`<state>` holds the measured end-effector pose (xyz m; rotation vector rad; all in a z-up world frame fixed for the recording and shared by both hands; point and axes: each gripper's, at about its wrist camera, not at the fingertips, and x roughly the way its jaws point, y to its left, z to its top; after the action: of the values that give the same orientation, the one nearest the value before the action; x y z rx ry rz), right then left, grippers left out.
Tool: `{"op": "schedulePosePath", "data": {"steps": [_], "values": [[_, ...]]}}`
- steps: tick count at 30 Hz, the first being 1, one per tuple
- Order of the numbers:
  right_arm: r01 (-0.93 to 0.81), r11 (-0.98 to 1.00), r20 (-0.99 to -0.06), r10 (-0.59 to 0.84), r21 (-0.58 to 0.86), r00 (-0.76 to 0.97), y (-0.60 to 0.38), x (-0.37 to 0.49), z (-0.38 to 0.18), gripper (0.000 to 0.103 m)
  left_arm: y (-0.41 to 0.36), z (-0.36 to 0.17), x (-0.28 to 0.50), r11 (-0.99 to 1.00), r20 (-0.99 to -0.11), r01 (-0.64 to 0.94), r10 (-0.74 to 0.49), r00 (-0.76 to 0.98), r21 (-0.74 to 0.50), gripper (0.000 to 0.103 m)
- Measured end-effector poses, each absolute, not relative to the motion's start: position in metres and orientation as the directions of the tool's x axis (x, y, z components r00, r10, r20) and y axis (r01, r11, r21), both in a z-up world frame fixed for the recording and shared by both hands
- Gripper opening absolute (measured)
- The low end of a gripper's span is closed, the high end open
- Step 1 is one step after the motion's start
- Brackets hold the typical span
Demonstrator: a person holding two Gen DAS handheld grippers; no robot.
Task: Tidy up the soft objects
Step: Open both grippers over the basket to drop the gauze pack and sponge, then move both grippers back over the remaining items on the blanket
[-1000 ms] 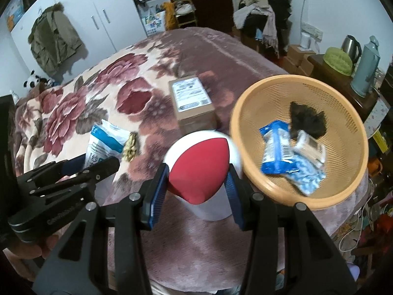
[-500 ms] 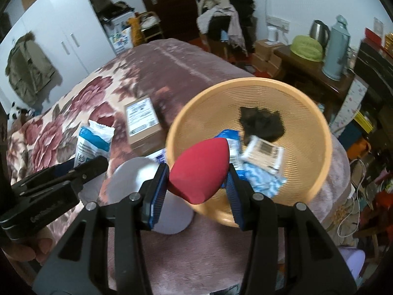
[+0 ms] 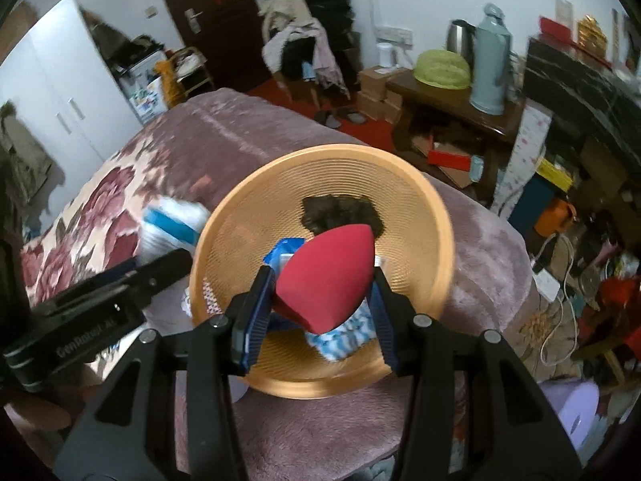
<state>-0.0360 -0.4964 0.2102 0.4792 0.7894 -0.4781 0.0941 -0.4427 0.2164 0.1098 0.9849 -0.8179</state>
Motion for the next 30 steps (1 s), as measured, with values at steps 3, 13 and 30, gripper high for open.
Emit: {"op": "schedulePosePath", "data": {"steps": [3, 13, 30], "values": [[0.593, 0.771, -0.757, -0.241, 0.231, 0.607, -0.502, -0.044, 0.209, 0.061, -0.434, 0.220, 0.092, 0.700, -0.760, 0.662, -0.576, 0.302, -0.268, 0.089], [0.572, 0.788, -0.760, -0.223, 0.228, 0.610, -0.481, -0.040, 0.205, 0.103, -0.366, 0.236, 0.089, 0.787, -0.736, 0.593, -0.500, 0.455, -0.169, 0.102], [0.439, 0.883, -0.786, -0.149, 0.168, 0.600, -0.391, -0.016, 0.204, 0.103, -0.238, 0.222, 0.099, 0.875, -0.756, 0.439, -0.426, 0.497, -0.204, 0.102]]}}
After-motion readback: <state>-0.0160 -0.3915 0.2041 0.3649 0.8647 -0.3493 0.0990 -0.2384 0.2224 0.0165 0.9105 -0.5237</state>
